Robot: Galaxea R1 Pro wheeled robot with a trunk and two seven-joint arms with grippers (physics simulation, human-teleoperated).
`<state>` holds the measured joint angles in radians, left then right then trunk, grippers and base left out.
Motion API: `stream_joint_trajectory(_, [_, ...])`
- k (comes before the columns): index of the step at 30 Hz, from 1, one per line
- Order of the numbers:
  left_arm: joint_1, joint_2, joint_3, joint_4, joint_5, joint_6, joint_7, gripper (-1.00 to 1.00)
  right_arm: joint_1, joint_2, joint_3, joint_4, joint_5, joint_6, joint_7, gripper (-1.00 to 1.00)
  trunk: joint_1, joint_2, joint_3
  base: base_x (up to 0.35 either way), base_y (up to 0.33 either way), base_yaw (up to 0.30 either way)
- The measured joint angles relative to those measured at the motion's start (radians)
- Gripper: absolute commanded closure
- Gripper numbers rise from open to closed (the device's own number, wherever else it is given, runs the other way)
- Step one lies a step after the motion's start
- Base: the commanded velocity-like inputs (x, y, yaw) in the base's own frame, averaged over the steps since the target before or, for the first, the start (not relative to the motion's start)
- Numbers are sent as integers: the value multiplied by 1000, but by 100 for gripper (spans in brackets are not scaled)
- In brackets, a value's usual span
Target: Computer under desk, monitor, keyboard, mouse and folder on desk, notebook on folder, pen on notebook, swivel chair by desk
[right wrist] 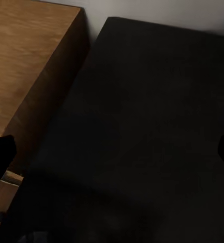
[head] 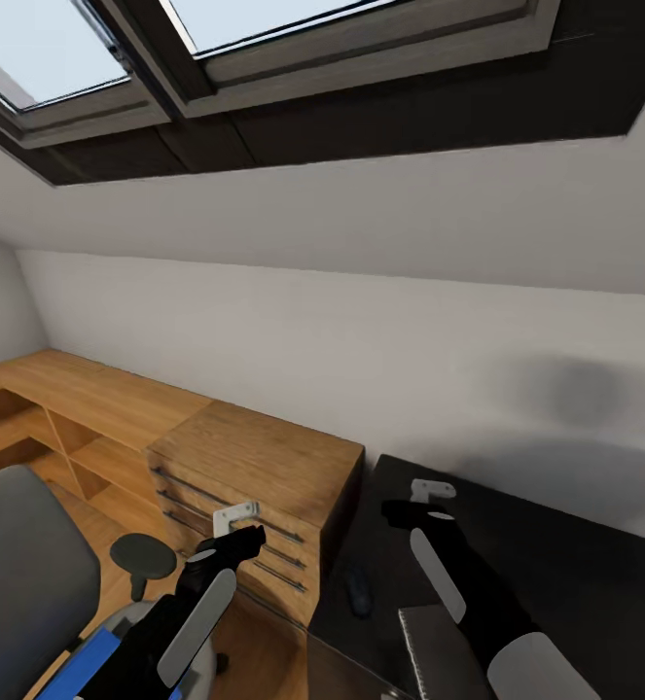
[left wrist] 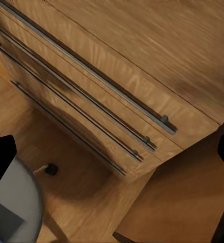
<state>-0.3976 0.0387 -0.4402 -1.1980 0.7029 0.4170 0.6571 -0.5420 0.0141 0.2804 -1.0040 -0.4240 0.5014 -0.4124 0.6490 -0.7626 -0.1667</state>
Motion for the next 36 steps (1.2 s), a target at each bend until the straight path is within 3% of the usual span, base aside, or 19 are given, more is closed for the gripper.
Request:
stream_joint_trajectory(3, [0, 0, 0, 0, 0, 0, 0, -100, 0, 0, 22, 7, 0, -1, 14, -100, 0, 0, 0, 7, -6, 0])
stream_joint_trajectory(4, [0, 0, 0, -4, 0, 0, 0, -100, 0, 0, 102, 29, -2, -34, 34, -100, 0, 0, 0, 0, 0, 0])
stream_joint_trajectory(7, [2, 1, 0, -28, 0, 0, 0, -100, 0, 3, 188, 66, 0, -73, 37, -100, 0, 0, 0, 0, 0, 0])
stream_joint_trajectory(8, [27, 3, 1, -83, 0, 1, 0, -100, 0, 5, 223, 89, 0, -86, 38, -100, 0, 0, 0, 0, 0, 0])
stream_joint_trajectory(11, [57, 14, 1, -143, -1, 3, 0, -100, 0, 8, 237, 99, 0, -90, 38, -100, 0, 0, 0, 0, 0, 0])
stream_joint_trajectory(14, [94, 43, 1, -233, 0, 4, -1, -100, 0, 20, 245, 155, -2, -92, 38, -100, 0, 0, 0, 0, 0, 0])
stream_joint_trajectory(23, [115, 54, 1, -285, 18, 5, -1, -100, -3, 43, 246, 238, -1, -93, 38, -100, 0, 0, 0, 0, 0, 0])
stream_joint_trajectory(26, [116, 54, 1, -308, 39, 5, -1, -100, -2, 51, 246, 249, -2, -93, 40, -100, 0, 0, 0, 0, 0, 0])
stream_joint_trajectory(30, [117, 55, 4, -336, 112, 5, 1, -100, -5, 101, 245, 352, -1, -92, 42, -100, 0, 0, 0, 0, 0, 0])
stream_joint_trajectory(36, [117, 55, 6, -339, 131, 5, 2, -100, -7, 114, 244, 397, 2, -92, 80, -100, 11, -21, -9, 0, 0, 0])
